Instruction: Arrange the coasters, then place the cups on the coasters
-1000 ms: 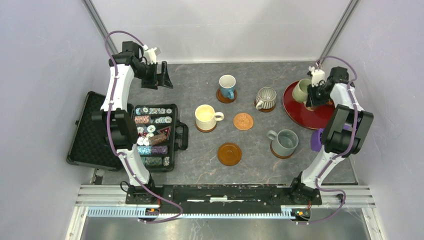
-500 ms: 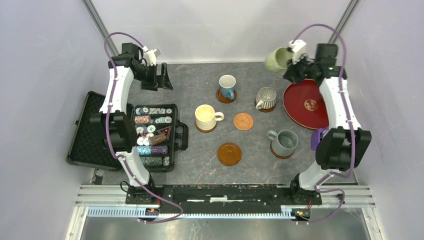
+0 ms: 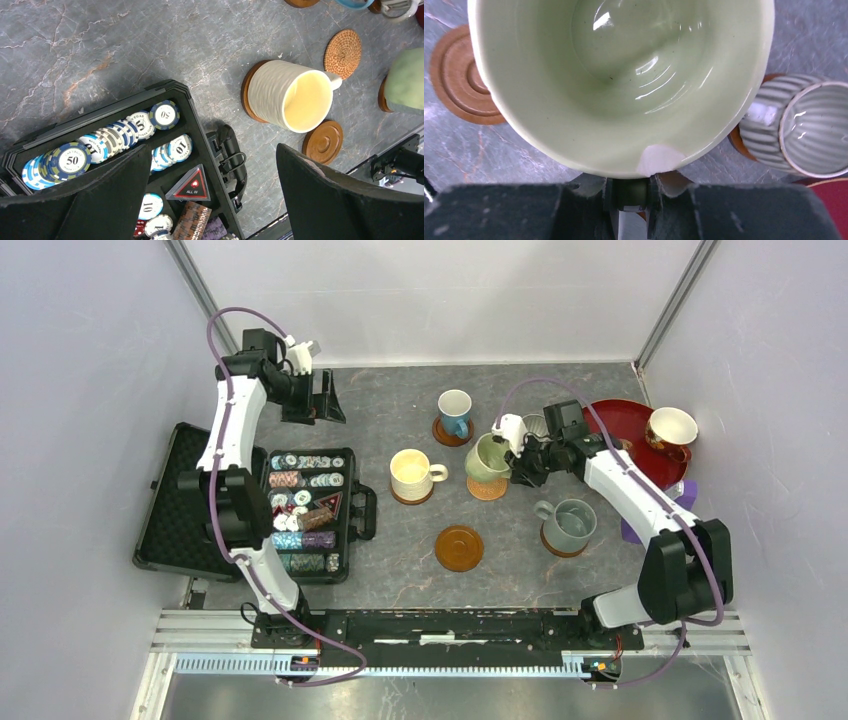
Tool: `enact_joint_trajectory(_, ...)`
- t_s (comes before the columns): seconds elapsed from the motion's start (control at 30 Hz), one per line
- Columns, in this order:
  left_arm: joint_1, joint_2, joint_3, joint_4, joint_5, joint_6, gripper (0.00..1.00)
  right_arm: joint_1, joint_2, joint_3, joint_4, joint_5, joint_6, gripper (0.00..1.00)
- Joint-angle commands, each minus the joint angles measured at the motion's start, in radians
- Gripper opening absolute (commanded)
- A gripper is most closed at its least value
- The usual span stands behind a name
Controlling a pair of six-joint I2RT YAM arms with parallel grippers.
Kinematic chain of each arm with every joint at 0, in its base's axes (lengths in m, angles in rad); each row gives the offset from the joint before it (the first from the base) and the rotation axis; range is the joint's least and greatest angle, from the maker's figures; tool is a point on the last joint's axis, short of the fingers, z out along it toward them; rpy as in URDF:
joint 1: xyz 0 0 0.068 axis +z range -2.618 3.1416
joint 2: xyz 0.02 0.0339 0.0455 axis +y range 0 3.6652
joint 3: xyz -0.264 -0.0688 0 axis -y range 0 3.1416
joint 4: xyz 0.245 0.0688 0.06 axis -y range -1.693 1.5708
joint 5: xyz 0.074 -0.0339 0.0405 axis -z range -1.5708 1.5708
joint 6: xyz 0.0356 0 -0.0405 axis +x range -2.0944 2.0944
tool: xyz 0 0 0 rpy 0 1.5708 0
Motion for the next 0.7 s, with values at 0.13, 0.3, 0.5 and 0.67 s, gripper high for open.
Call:
enact_joint_trajectory(0.13,-0.003,-0.073,-0.016,0.026,0.004,0.032,1.0,0.012,0.035,-0.047,0.217,0.073,0.012,0.0)
enact_joint_trajectory(0.3,-0.003,-0.077,-0.014,0.026,-0.001,0.027,1.0,0.028,0.075,-0.062,0.233,0.121,0.015,0.0)
enact_joint_trajectory(0.5,-0.002,-0.084,-0.022,0.026,-0.01,0.029,1.0,0.032,0.118,-0.063,0.232,0.155,0.021,0.0)
enact_joint_trajectory(0.67,-0.003,-0.085,-0.023,0.026,-0.013,0.03,1.0,0.035,0.141,-0.062,0.232,0.176,0.025,0.0)
